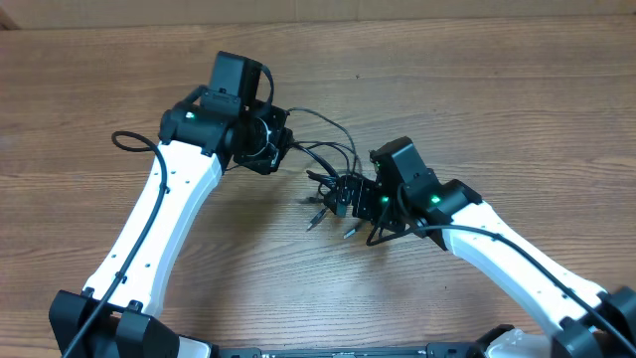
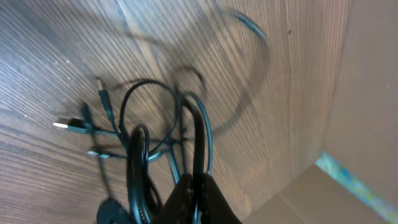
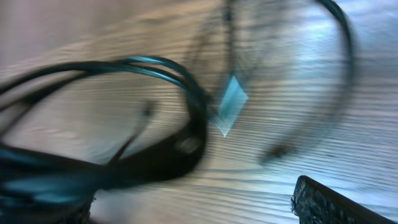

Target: Untangle cables

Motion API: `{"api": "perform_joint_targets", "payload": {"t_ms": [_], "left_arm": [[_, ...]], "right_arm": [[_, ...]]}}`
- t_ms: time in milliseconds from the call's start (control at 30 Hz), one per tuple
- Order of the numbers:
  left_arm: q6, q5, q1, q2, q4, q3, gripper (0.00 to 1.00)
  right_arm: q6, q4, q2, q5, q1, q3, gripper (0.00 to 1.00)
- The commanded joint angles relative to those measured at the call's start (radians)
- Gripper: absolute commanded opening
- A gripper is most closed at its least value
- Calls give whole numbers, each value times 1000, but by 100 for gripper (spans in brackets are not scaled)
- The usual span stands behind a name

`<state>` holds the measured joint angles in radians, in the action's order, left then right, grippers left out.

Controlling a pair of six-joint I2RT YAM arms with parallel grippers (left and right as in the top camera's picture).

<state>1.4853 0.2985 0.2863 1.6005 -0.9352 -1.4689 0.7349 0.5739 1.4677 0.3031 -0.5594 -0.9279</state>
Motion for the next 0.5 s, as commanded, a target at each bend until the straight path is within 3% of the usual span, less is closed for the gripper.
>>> {"api": "perform_joint_targets", "payload": {"t_ms": [0, 300, 467], "left_arm": [[-50, 13, -63, -5, -10, -26, 4], [-256, 10, -117, -5, -11, -26, 4], [-282, 9, -117, -5, -11, -26, 4]], "right_arm": [[-10, 15, 44, -61, 0, -16, 100], [-2, 12, 47, -172, 0, -16, 100], [-11, -97, 47, -115, 0, -16, 100]]}}
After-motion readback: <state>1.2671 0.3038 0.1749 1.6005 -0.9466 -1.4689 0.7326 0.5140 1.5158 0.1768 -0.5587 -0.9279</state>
